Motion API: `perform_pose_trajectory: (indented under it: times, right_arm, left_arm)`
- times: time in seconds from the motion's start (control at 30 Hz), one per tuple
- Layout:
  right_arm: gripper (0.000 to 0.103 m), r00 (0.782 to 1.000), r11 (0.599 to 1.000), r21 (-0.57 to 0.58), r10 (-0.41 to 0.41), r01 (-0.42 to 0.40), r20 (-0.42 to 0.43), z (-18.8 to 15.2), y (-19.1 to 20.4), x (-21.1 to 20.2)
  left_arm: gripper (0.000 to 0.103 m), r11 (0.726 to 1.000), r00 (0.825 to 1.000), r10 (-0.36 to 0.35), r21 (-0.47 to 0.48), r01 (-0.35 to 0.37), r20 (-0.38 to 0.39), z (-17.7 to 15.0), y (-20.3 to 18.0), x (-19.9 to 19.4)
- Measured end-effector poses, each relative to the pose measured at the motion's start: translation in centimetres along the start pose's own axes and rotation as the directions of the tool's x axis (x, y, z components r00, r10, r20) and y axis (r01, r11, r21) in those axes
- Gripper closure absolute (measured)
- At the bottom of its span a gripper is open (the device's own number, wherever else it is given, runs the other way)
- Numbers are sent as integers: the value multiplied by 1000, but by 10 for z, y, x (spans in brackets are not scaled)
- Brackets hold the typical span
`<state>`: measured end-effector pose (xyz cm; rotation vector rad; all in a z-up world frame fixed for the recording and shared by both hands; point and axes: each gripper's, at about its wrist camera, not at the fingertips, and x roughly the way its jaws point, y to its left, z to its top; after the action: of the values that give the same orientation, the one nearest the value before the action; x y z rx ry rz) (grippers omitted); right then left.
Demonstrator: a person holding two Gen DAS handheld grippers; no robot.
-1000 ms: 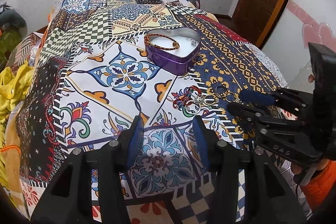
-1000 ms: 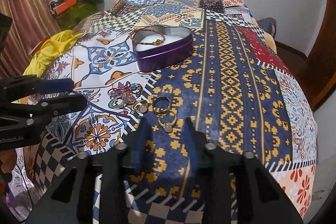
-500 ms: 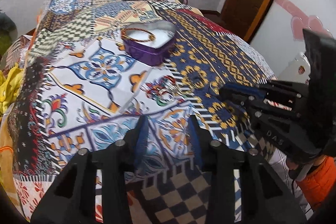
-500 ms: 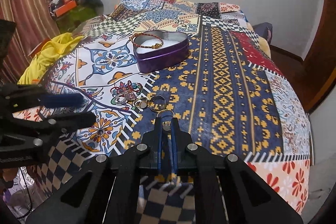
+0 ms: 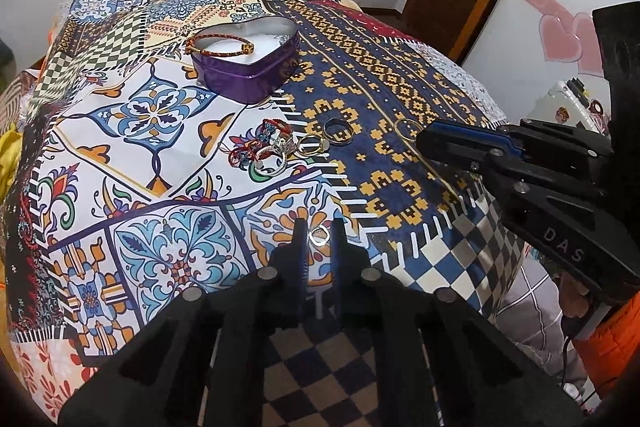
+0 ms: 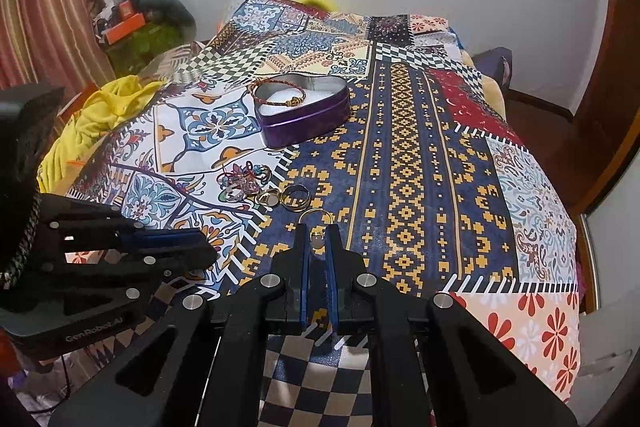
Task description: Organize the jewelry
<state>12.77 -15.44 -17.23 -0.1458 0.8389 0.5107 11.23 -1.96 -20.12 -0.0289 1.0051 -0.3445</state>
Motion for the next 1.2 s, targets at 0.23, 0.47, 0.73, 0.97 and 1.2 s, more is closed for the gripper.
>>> perform_pose_trajectory:
  times: [0.23,0.47,0.73,0.97,1.2]
  right_arm:
    - [96,1000,1000,-2,-3,3,18,4,0,-4]
    - [96,998,1000,6,-3,3,57,20,-1,-9]
    - [96,994,1000,-5,2,-1,111,40,2,-14]
    - [96,988,1000,-11,13,-12,152,60,4,-12]
    - [96,986,1000,-15,26,-24,163,75,4,-1]
  left_arm:
    - [94,999,999,33,-17,-33,17,6,9,-4]
    - [94,997,995,64,-56,-59,79,24,29,-22]
    - [94,994,984,95,-73,-85,149,49,45,-38]
    - [94,992,976,108,-79,-95,188,70,55,-40]
    - [94,993,970,108,-72,-95,217,88,60,-38]
